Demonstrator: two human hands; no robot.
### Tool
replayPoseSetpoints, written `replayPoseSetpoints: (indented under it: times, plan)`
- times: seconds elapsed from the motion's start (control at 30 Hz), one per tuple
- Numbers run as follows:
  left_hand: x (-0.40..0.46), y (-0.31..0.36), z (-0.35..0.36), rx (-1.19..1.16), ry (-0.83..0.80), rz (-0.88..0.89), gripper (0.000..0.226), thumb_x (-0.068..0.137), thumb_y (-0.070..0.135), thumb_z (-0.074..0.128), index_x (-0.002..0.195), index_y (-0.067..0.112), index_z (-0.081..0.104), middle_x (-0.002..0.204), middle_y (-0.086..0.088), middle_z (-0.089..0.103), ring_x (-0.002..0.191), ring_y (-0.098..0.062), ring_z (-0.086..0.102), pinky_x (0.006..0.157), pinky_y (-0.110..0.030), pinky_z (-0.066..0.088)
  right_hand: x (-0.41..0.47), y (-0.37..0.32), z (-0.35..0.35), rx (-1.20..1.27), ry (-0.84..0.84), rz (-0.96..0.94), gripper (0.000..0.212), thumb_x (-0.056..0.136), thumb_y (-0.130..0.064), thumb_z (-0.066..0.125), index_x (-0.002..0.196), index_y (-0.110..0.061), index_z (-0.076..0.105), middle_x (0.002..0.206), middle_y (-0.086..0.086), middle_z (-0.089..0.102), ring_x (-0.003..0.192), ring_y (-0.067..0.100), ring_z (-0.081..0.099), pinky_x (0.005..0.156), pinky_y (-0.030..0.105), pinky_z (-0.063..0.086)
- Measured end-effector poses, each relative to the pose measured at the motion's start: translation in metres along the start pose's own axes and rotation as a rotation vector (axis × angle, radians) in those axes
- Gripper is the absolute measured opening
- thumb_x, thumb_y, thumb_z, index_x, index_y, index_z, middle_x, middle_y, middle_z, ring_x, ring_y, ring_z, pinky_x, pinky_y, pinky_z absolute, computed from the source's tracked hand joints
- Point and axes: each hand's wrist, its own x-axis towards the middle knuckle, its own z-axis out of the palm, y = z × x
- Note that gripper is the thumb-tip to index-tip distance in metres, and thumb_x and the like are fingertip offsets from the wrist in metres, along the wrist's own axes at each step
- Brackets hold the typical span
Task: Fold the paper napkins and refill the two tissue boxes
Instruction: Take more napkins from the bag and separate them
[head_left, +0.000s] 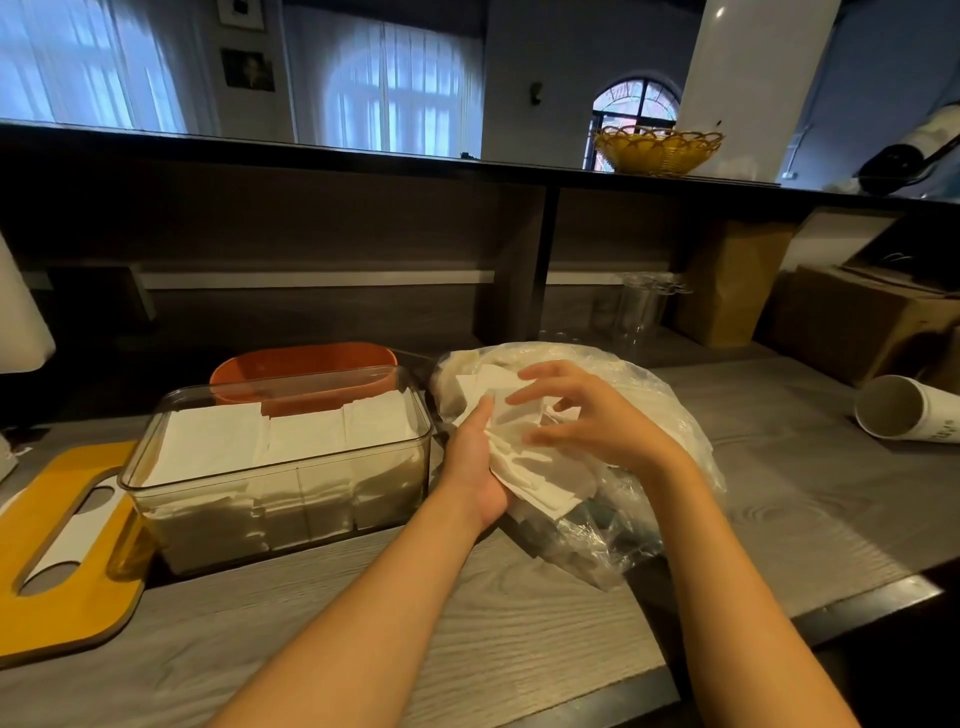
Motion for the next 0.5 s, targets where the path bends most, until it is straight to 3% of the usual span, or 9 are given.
replayPoseSetpoints:
  times: [0.13,0.2,0.27,0.33,0.4,0.5]
  plan:
    - [0.0,0.0,0.0,-0.001,0.007,-0.001,0.042,0.103,0.051,0.042,0.118,0.02,0.066,0.101,-0.013,0.077,0.096,-0.032,0.071,0.083,-0.046,0.057,0.004,0.003,0.008,0.004,0.102,-0.003,0.011,0.085,-0.018,0.077,0.091,-0.028,0.08,0.116,-0.017,0.061,0.103,-0.002,0.055,0.083,0.017,0.044]
    - [-0.001,0.0,0.001,-0.024,-0.002,0.018,0.047,0.101,0.058,0.04,0.115,0.022,0.067,0.102,-0.013,0.077,0.098,-0.033,0.07,0.084,-0.046,0.056,0.005,0.0,0.007,0.088,0.206,-0.016,0.012,0.087,-0.017,0.075,0.086,-0.029,0.079,0.115,-0.016,0.064,0.106,0.0,0.057,0.085,0.018,0.047]
    - [-0.002,0.0,0.002,-0.055,-0.014,0.043,0.056,0.097,0.066,0.039,0.119,0.022,0.066,0.111,-0.015,0.075,0.106,-0.036,0.067,0.091,-0.049,0.054,0.004,-0.005,0.005,0.315,0.407,-0.023,0.013,0.088,-0.015,0.073,0.087,-0.028,0.077,0.107,-0.011,0.07,0.101,0.005,0.064,0.084,0.022,0.055]
    - [0.0,0.0,0.002,-0.063,-0.022,0.056,0.065,0.094,0.073,0.037,0.129,0.024,0.064,0.121,-0.015,0.071,0.115,-0.039,0.063,0.098,-0.054,0.051,0.004,-0.01,0.0,0.631,0.604,0.029,0.01,0.091,-0.014,0.069,0.091,-0.021,0.077,0.093,-0.006,0.073,0.092,0.01,0.067,0.074,0.024,0.057]
    - [0.002,-0.001,0.001,-0.088,-0.027,0.053,0.071,0.092,0.076,0.035,0.135,0.026,0.061,0.128,-0.014,0.068,0.122,-0.04,0.059,0.104,-0.056,0.046,0.006,-0.012,0.0,0.845,0.652,0.11,0.01,0.094,-0.016,0.066,0.093,-0.018,0.076,0.089,-0.003,0.073,0.089,0.016,0.068,0.07,0.028,0.058]
    - [0.001,-0.001,-0.002,-0.116,-0.056,0.02,0.077,0.088,0.08,0.034,0.135,0.026,0.061,0.13,-0.016,0.067,0.123,-0.038,0.058,0.1,-0.049,0.05,0.016,-0.01,0.016,0.75,0.644,0.217,0.012,0.094,-0.015,0.066,0.09,-0.018,0.077,0.084,-0.002,0.074,0.086,0.023,0.069,0.071,0.036,0.058]
